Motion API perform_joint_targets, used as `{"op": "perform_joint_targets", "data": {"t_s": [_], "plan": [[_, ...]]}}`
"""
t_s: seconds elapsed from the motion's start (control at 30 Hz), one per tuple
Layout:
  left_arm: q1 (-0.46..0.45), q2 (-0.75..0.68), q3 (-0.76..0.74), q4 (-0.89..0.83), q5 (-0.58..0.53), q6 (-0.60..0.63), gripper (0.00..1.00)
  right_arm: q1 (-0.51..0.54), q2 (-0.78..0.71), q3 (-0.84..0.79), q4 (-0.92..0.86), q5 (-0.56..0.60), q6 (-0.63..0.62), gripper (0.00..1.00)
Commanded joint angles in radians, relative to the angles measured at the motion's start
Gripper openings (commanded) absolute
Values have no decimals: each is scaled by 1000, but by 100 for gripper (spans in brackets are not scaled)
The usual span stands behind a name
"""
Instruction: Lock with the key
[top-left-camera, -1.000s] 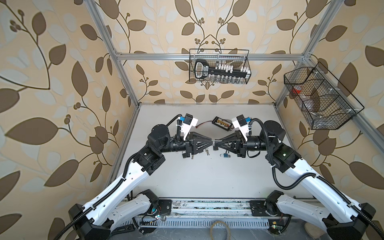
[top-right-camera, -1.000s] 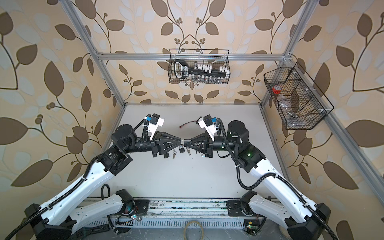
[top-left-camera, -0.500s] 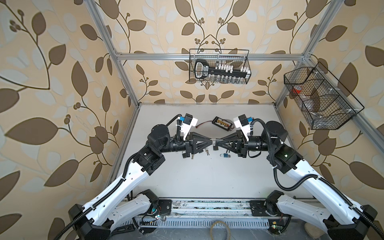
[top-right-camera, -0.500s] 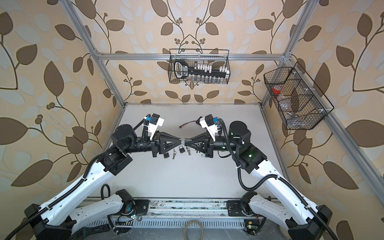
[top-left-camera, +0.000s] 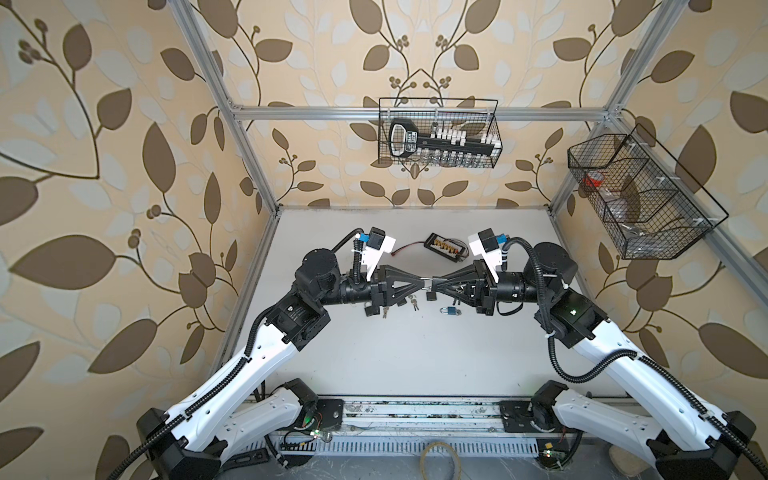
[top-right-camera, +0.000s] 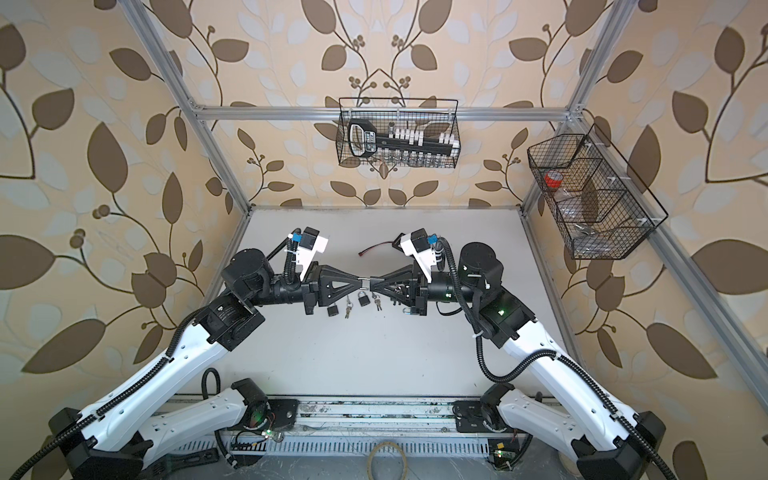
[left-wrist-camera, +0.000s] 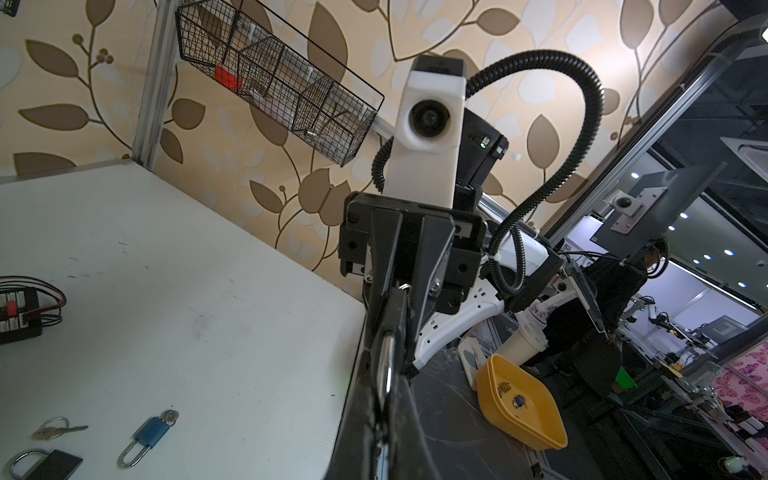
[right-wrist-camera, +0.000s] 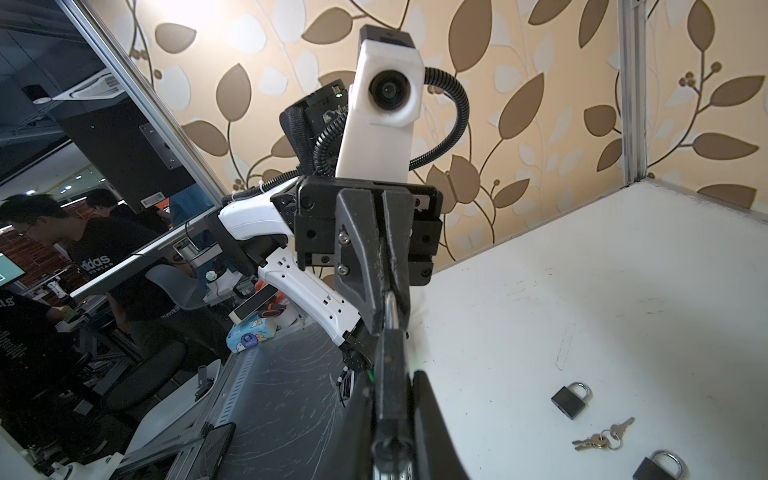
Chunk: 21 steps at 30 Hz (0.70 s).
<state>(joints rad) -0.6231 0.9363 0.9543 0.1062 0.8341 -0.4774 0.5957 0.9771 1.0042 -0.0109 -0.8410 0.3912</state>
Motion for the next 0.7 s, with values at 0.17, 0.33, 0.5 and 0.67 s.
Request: {"op": "perform_joint_targets", "data": {"t_s": [0.17, 0.33, 0.5, 0.67], "plan": [[-10, -19, 12, 19, 13, 19, 0, 5, -14, -10, 41, 10, -13, 0], [-24, -6, 0, 67, 19, -7, 0, 5, 1, -11, 65, 1, -3, 0], [-73, 24, -1, 85, 4, -2, 0, 9, 36, -4, 99, -17, 18, 0], [-169, 96, -3, 116, -26, 9, 0, 54, 66, 2, 143, -7, 31, 0]]}}
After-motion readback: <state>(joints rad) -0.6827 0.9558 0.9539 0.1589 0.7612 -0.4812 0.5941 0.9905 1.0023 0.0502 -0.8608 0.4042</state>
